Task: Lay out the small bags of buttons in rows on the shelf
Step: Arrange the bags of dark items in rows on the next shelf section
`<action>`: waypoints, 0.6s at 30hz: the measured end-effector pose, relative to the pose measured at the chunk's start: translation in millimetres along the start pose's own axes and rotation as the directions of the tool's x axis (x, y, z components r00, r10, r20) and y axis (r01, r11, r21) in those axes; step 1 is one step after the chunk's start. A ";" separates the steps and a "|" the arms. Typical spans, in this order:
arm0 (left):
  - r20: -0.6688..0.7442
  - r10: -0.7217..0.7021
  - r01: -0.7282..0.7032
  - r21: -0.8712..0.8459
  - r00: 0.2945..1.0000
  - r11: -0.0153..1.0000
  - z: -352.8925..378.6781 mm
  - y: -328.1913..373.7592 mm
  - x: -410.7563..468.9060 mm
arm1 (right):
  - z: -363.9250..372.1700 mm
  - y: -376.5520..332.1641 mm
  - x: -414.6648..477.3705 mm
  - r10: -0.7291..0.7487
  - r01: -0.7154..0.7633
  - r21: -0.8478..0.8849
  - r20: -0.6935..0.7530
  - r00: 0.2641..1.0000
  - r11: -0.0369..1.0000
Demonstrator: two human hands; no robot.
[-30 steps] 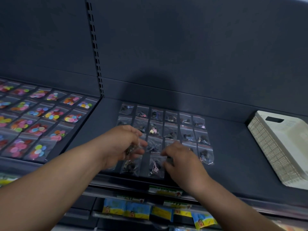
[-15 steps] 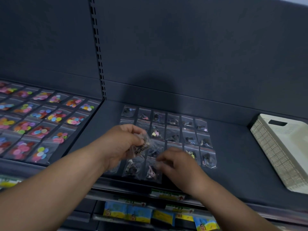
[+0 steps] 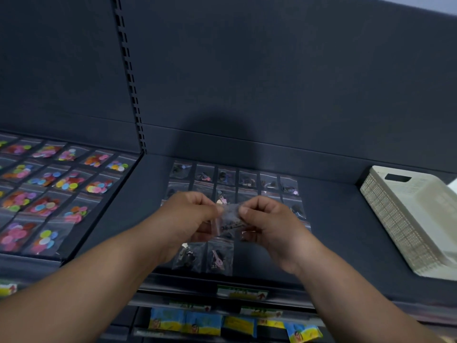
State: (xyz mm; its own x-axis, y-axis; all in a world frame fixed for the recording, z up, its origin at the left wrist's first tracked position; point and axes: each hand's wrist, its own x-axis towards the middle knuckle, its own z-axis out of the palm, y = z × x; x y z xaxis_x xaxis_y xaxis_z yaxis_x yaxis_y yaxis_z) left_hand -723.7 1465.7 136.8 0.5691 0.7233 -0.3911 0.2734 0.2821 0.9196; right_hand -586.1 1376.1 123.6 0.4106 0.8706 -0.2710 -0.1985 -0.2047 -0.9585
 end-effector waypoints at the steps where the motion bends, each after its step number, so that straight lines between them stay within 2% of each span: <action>1: 0.003 -0.005 0.005 0.005 1.000 1.000 0.1 -0.7 0.9 | -2.2 -0.2 0.1 0.007 -0.007 0.021 -0.017 1.000 1.000; 3: 0.005 -0.004 0.004 0.006 1.000 1.000 1.5 -1.7 2.5 | -5.2 -1.2 -0.3 0.027 -0.025 0.055 -0.044 0.999 0.998; 6: -0.009 0.019 -0.018 0.023 1.000 1.000 7.1 -1.5 5.4 | -8.7 -1.7 -2.2 0.023 -0.022 0.007 -0.047 0.999 1.000; 9: 0.004 0.101 -0.100 0.130 0.995 0.986 13.2 2.0 7.3 | -13.9 -5.3 -5.8 -0.035 0.035 -0.124 0.003 0.999 0.992; 14: 0.127 0.198 -0.227 0.279 0.972 0.933 29.8 10.4 7.4 | -22.6 -13.5 -10.7 -0.109 0.150 -0.368 0.130 0.986 0.918; 18: 0.102 0.278 -0.294 0.431 0.955 0.853 34.5 1.4 10.5 | -30.9 3.6 -15.5 -0.087 0.085 -0.419 0.015 0.996 0.904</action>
State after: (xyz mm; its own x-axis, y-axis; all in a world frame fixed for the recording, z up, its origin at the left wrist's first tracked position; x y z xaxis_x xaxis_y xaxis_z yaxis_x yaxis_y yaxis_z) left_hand -690.5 1452.0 132.8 0.6987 0.7051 -0.1214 0.4000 -0.2442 0.8834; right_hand -565.7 1348.1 121.6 0.4130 0.8917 -0.1851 0.2290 -0.2984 -0.9266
